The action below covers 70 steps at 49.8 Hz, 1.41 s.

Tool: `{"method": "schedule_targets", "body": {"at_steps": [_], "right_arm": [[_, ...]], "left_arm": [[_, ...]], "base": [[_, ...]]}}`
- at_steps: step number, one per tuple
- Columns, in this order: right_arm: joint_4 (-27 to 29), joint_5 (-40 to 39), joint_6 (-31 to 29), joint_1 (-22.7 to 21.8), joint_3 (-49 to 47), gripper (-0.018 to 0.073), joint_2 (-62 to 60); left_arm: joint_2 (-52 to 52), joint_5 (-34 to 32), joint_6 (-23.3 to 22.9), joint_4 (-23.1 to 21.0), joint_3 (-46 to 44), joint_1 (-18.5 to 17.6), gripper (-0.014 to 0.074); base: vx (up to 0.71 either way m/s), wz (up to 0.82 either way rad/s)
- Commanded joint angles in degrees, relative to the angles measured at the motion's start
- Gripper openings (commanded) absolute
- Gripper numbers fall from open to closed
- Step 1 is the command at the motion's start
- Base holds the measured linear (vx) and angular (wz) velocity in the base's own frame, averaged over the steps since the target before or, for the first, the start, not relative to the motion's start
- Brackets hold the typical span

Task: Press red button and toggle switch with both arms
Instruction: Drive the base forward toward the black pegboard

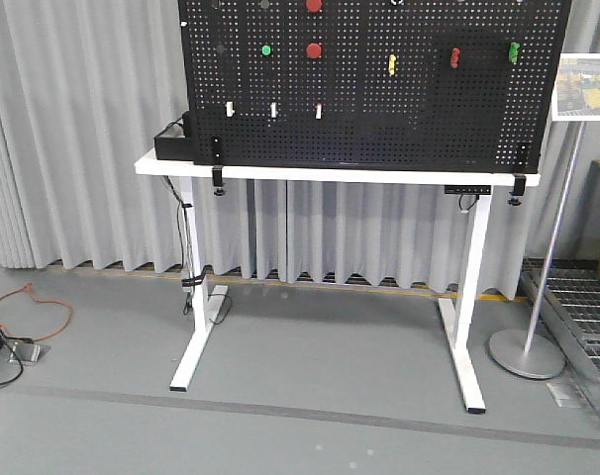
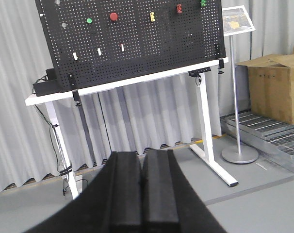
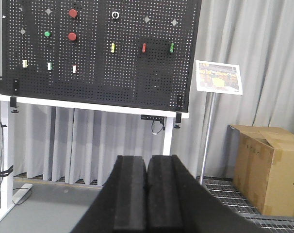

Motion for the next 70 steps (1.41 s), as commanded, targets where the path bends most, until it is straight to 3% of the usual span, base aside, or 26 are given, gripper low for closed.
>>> {"method": "schedule_targets", "body": {"at_steps": [1,70], "right_arm": [[-0.2,-5.0,-0.5,-0.4,0.5,-0.0003,-1.0],[-0.2,-5.0,-0.5,-0.4,0.5,-0.0003,-1.0]], "left_arm": [[-0.9,-4.8,-0.6,-0.4,1.5,-0.1,0.0002],[-0.9,-4.8,-0.6,-0.4,1.5,-0.1,0.0002]], "base": [[0.00,0.00],[0.05,-0.03]]}}
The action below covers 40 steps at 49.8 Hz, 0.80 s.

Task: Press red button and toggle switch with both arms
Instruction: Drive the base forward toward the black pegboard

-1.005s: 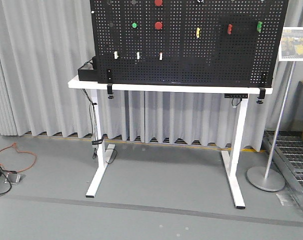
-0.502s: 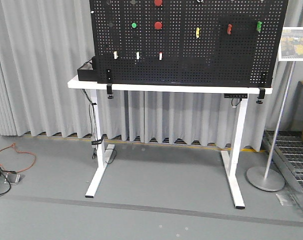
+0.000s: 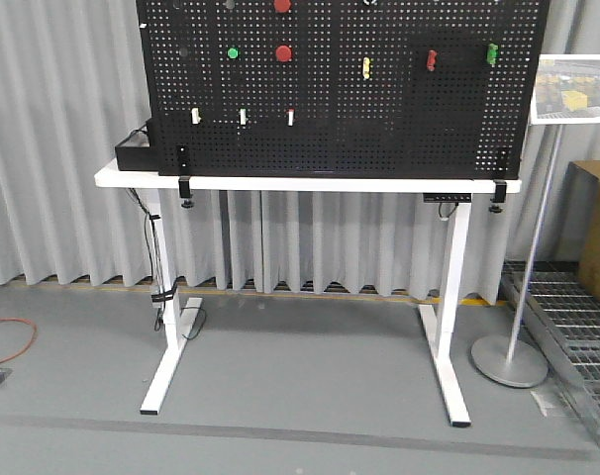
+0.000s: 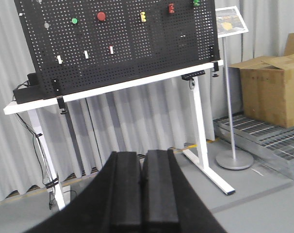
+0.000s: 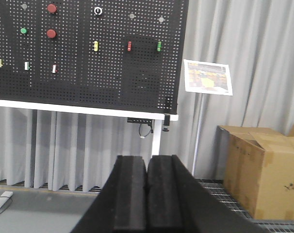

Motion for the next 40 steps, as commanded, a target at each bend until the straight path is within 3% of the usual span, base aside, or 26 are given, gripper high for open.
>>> {"method": "schedule_targets", "body": {"at_steps": [1,40], "right_arm": [[-0.2,-4.7,-0.5,-0.4,0.5,-0.0003,-1.0],[-0.2,-4.6,-0.5,-0.4,0.5,-0.0003,-1.0]], "left_arm": [[-0.9,-4.8,-0.6,-0.4,1.5,-0.1,0.0002],[-0.9,-4.8,-0.6,-0.4,1.5,-0.1,0.0002]], "base": [[0.30,0.07],[0.45,-0.05]]}}
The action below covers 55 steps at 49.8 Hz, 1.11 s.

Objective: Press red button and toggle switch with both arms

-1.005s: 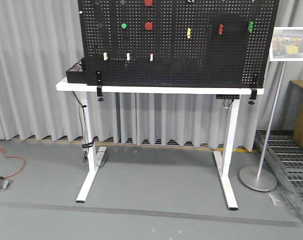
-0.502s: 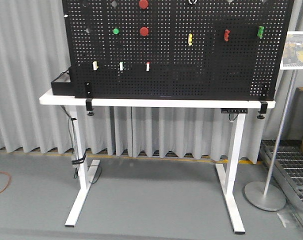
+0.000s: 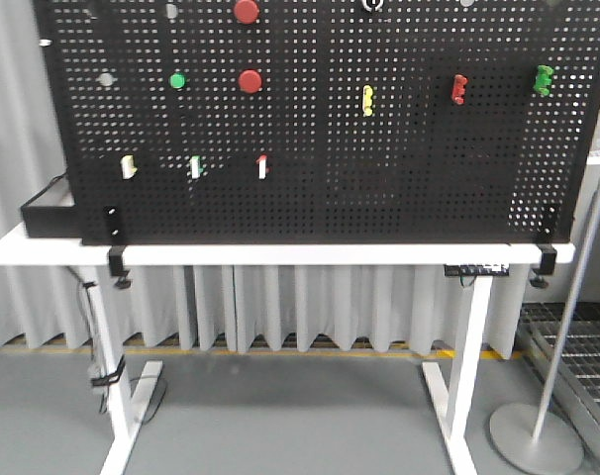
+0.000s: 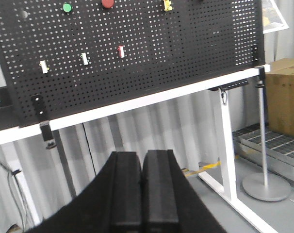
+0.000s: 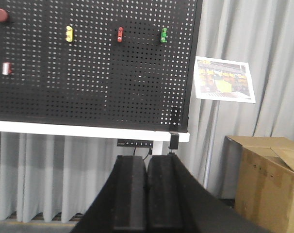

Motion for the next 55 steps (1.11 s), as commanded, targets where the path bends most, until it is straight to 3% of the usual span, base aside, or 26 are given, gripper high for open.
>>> {"method": "schedule_targets", "body": {"at_steps": [1,55], "right_arm": [[-0.2,-4.6,-0.5,-0.4,0.5,-0.0003,-1.0],[-0.2,-4.7,-0.5,-0.4,0.5,-0.0003,-1.0]], "left_arm": [[-0.9,-4.8,-0.6,-0.4,1.5,-0.1,0.0002],[-0.9,-4.8,-0.6,-0.4,1.5,-0.1,0.0002]], "base": [[0.45,-0.08],[0.41,0.01]]}}
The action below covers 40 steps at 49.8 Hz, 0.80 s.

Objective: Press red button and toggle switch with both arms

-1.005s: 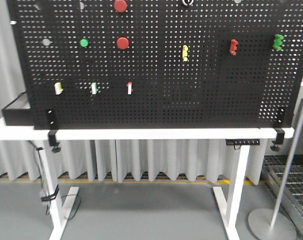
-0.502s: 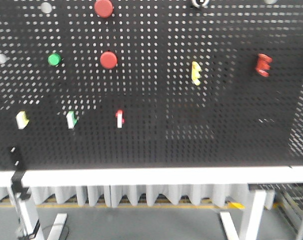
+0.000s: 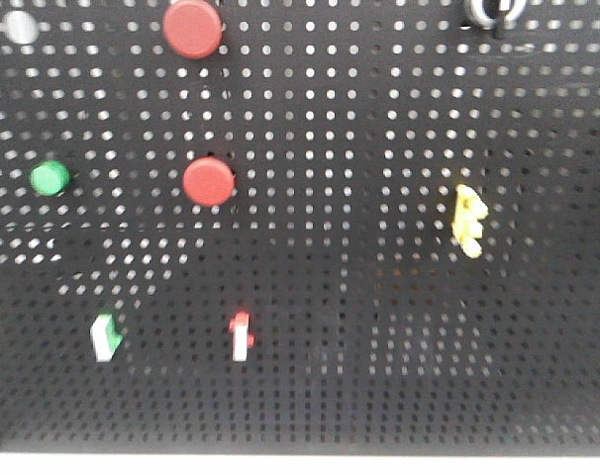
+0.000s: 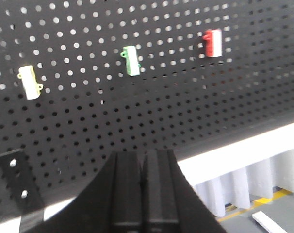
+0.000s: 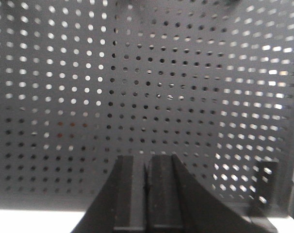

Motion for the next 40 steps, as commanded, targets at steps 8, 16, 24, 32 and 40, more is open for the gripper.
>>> {"method": "schedule_targets", "body": {"at_steps": [8,16,24,32,40], "right_arm": [[-0.2,-4.7,-0.5,-0.4,0.5,-0.0003,-1.0],[-0.2,-4.7,-0.5,-0.4,0.5,-0.0003,-1.0],[-0.2,-4.7,-0.5,-0.4,0.5,-0.0003,-1.0],[-0.2,-4.8,-0.4,-0.4,0.5,-0.0003,-1.0],[-0.2,-5.3,-0.4,-0.4,0.5,-0.0003,-1.0]], "left_arm": [[-0.9,-4.8,-0.6,-0.4,1.5,-0.1,0.0002],[-0.9,-4.8,-0.6,-0.4,1.5,-0.1,0.0002],[-0.9,-4.8,-0.6,-0.4,1.5,-0.1,0.0002],[-0.9,-4.8,-0.6,-0.4,1.5,-0.1,0.0002],[-0.9,-11.3,-1.1,-0.6,1.4,-0.1,0.0002]], "base": [[0.13,-0.03],[0.06,-0.04],[0.03,-0.02],[0.01,0.00],[0.00,0.00]]}}
